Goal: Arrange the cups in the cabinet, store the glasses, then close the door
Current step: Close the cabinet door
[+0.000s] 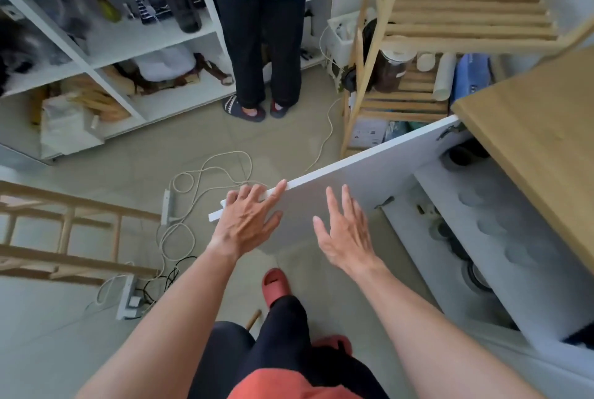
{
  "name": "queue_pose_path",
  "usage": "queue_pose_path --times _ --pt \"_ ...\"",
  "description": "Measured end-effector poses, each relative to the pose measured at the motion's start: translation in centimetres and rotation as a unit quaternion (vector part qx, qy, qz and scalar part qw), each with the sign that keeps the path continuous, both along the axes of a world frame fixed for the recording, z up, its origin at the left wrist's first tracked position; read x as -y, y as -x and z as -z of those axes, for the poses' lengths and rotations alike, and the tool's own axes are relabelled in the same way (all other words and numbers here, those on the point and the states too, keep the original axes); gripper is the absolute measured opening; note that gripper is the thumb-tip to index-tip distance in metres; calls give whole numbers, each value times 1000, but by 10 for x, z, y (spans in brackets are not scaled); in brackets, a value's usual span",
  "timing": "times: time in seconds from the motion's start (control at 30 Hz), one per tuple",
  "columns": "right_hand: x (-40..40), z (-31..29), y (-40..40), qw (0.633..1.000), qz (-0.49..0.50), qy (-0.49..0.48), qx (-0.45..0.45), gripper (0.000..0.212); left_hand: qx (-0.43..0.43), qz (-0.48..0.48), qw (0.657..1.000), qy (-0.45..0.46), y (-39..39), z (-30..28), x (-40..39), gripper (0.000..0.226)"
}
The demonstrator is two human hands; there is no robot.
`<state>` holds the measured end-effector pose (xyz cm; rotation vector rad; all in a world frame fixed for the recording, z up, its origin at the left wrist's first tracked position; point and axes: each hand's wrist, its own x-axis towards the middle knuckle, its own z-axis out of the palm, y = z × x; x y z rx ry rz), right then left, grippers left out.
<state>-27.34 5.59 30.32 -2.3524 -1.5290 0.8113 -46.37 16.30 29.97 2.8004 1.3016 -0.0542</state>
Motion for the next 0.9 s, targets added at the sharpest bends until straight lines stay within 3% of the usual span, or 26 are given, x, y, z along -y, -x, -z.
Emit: queue_pose_path --times 0.23,0.43,0.6,0.77,0.9 --pt "73 17 -8 997 66 16 -20 68 -42 168 982 76 1 -10 36 66" --pt "134 24 -24 992 123 7 -22 67 57 216 965 142 -35 4 108 79" --pt "195 28 -41 976 216 9 -34 68 134 195 949 207 -65 1 161 71" --pt "267 40 -51 951 306 33 -35 68 146 347 916 141 -115 -5 168 49" --pt "315 40 -58 930 365 42 -22 69 100 443 884 109 -160 -7 190 50"
